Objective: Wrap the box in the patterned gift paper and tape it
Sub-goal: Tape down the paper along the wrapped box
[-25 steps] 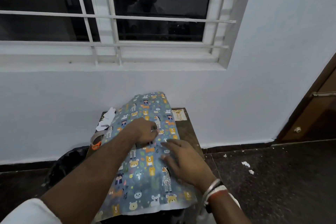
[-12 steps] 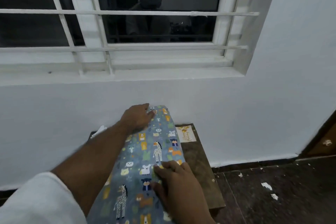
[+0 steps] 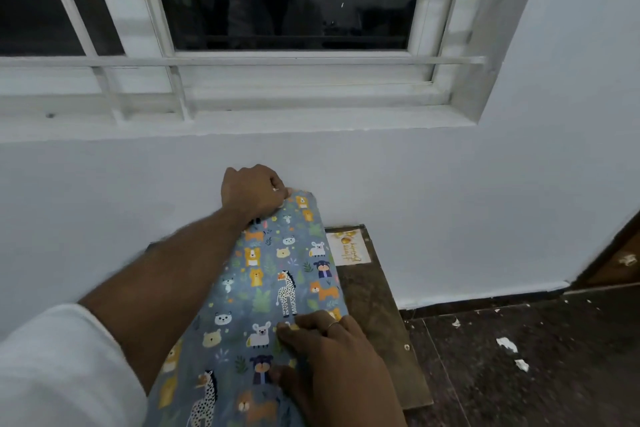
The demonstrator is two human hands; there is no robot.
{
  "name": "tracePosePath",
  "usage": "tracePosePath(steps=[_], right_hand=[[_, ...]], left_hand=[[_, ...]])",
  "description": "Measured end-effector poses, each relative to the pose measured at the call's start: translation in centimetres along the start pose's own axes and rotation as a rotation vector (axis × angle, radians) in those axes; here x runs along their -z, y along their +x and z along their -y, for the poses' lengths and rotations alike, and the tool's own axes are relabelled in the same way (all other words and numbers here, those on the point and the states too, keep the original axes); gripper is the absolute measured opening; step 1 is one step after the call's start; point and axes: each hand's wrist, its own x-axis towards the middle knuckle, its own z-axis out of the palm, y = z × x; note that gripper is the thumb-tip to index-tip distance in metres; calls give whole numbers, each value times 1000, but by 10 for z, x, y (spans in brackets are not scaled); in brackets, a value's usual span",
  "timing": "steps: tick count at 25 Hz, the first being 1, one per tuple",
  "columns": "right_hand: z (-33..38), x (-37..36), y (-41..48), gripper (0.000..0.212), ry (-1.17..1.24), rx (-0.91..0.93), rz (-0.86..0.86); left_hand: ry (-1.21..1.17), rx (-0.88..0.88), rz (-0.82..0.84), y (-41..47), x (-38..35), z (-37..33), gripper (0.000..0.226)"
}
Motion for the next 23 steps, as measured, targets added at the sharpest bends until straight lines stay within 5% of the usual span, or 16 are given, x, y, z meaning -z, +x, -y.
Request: tracePosePath(steps=[3, 6, 15, 19, 23], right_hand=[[0, -9, -4, 56, -8, 16, -135], [-1, -14, -10, 54, -41, 16, -133], [26, -10, -25, 58, -188, -53, -139], [42, -10, -31, 67, -216, -98, -113], [39, -19, -31, 79, -208, -151, -104]], left_hand=[[56, 31, -44, -9, -7, -9, 27], [-133, 102, -163, -27, 9, -7, 18], [-647, 584, -352, -279, 73, 91, 63], [-1329, 862, -153, -371, 24, 102, 116], [-2108, 986, 355, -403, 21, 70, 90]])
